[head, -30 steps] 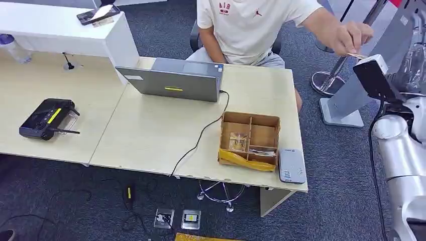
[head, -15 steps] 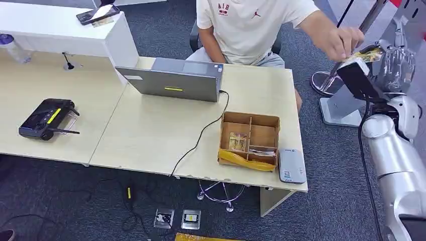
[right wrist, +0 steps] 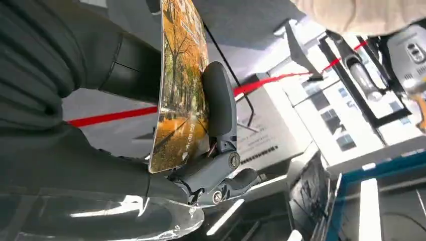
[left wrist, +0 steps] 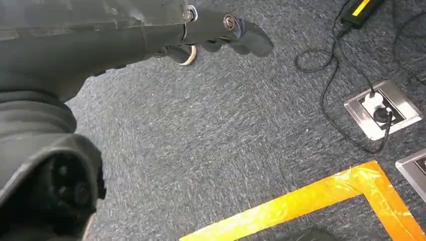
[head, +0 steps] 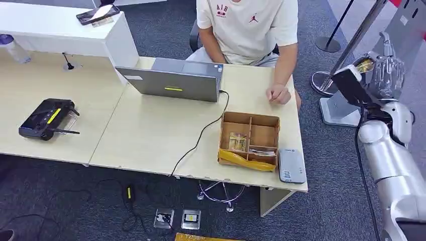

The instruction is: Pass the card to the sensor for recognition and then transmit it.

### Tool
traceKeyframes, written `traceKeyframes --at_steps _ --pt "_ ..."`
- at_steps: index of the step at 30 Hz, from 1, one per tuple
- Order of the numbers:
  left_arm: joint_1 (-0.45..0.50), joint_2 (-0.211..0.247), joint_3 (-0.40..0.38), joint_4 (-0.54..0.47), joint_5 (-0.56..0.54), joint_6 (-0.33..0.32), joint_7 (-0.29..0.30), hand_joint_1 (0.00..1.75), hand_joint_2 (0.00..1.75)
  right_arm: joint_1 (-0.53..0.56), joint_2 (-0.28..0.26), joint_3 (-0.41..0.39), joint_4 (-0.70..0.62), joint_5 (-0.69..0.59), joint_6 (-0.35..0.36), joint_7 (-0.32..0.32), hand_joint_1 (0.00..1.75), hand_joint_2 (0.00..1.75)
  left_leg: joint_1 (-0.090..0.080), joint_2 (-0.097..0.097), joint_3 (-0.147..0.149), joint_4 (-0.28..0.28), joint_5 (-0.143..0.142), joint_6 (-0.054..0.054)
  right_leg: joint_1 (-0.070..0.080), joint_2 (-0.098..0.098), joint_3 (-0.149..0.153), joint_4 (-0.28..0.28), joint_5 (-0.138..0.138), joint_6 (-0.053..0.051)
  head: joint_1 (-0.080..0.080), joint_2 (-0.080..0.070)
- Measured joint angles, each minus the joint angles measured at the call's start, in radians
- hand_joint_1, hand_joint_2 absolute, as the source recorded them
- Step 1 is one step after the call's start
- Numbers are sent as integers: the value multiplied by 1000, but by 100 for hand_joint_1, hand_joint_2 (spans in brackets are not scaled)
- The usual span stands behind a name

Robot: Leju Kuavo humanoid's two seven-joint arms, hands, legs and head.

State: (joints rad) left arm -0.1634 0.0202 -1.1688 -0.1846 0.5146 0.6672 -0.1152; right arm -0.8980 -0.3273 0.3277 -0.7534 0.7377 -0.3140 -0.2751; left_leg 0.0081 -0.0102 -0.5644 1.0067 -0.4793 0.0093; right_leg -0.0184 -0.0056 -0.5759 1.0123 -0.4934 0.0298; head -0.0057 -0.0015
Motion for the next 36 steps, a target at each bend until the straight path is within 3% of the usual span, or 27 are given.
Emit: traceKeyframes --at_steps 8,20,36 --pt "1 0 2 0 18 5 3 0 0 131 -5 25 -31 26 45 45 175 175 0 0 0 0 0 0 0 0 0 0 0 0 0 0" --pt "2 0 2 0 20 4 7 0 0 343 -11 65 -40 31 31 92 175 175 1 0 0 0 -1 0 1 1 0 0 0 0 0 0" --pt "2 0 1 0 8 1 7 0 0 421 10 140 -36 57 28 126 175 175 0 0 0 0 -1 0 0 1 0 0 0 0 0 0"
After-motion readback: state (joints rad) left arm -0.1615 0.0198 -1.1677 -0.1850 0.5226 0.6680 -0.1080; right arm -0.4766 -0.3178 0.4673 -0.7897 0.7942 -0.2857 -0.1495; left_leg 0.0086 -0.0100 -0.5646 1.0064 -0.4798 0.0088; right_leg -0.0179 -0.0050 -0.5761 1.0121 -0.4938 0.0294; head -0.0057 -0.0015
